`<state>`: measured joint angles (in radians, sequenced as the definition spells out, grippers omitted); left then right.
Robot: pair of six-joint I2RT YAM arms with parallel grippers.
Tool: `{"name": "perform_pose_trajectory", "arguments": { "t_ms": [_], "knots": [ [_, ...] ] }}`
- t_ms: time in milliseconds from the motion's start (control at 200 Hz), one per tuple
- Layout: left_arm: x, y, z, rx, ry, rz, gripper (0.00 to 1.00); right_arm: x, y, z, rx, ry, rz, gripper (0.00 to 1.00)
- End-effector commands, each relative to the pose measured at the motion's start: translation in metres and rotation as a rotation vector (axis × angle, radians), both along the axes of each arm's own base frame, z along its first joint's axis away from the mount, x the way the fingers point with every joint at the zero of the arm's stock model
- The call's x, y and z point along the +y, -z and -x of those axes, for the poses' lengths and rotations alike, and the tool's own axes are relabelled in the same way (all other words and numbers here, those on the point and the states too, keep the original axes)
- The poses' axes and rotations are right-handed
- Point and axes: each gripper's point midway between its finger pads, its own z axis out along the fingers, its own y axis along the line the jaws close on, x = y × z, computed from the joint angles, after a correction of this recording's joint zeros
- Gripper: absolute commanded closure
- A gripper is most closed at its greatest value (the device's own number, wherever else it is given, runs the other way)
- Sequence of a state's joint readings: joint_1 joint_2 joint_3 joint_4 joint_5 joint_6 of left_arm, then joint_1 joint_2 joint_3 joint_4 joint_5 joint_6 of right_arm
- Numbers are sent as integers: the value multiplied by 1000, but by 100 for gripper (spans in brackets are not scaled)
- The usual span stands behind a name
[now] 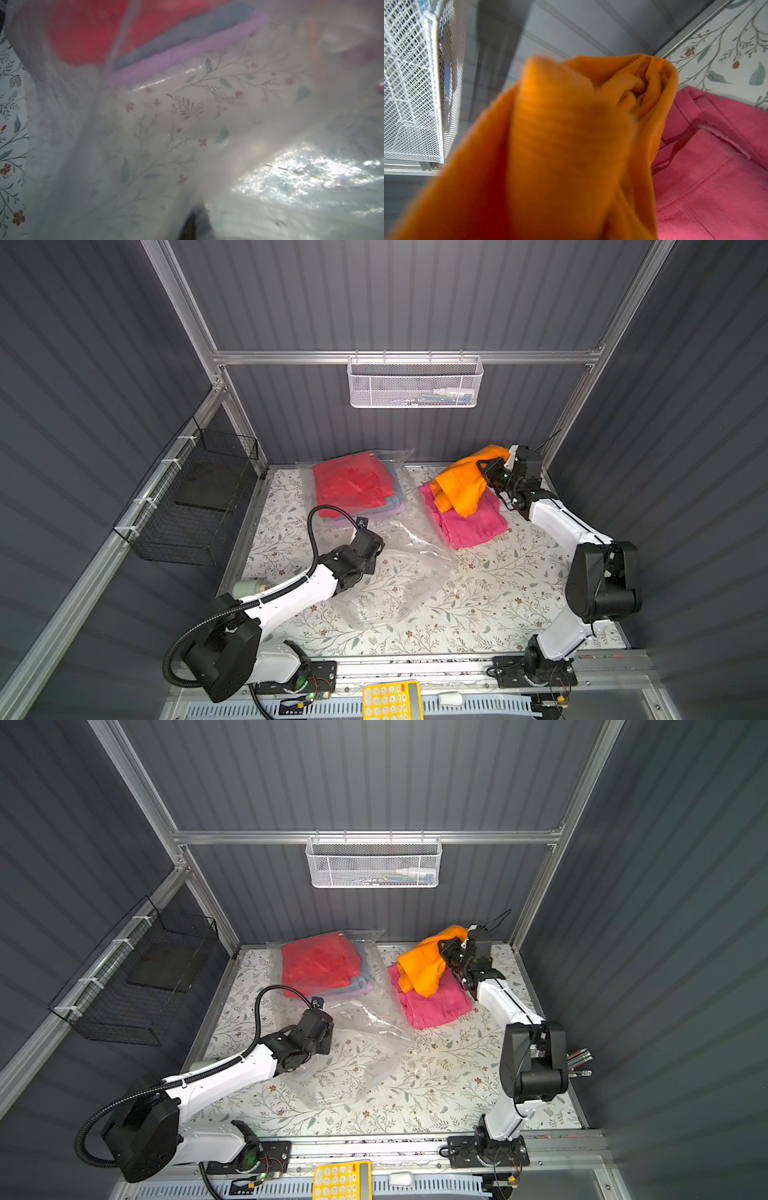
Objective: Take the trousers out of the vacuum bag
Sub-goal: Place the trousers at the center of the board.
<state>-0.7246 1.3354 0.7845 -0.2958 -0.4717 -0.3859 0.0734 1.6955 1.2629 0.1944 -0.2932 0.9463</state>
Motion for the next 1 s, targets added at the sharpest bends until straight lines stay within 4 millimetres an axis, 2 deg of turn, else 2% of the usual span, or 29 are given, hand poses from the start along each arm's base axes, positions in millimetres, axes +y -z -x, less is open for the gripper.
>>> {"name": "perform_pose_trajectory", "arguments": {
  "t_ms": [0,415,555,650,730,770,885,996],
  "knots": [
    [2,-7,-6,-11,-13,-11,100,2,-65,3,-231,-16,-37,100],
    [5,-9,-6,-16,-16,-9,100,-10,56,33,-82,65,-82,100],
    [5,-8,-5,-11,-14,-10,100,-14,82,47,-17,83,-81,76],
    [5,-9,-5,-13,-16,-7,100,-17,100,59,38,102,-75,51],
    [5,-10,-5,-17,-18,-6,100,-24,120,75,127,138,-49,25],
    [5,-11,-5,-19,-18,-3,100,-27,126,83,154,149,-33,15],
    [6,-11,-5,-21,-19,0,100,-35,128,106,191,179,9,1],
    [6,-11,-6,-22,-18,-3,100,-45,126,129,256,201,82,1]
  ]
}}
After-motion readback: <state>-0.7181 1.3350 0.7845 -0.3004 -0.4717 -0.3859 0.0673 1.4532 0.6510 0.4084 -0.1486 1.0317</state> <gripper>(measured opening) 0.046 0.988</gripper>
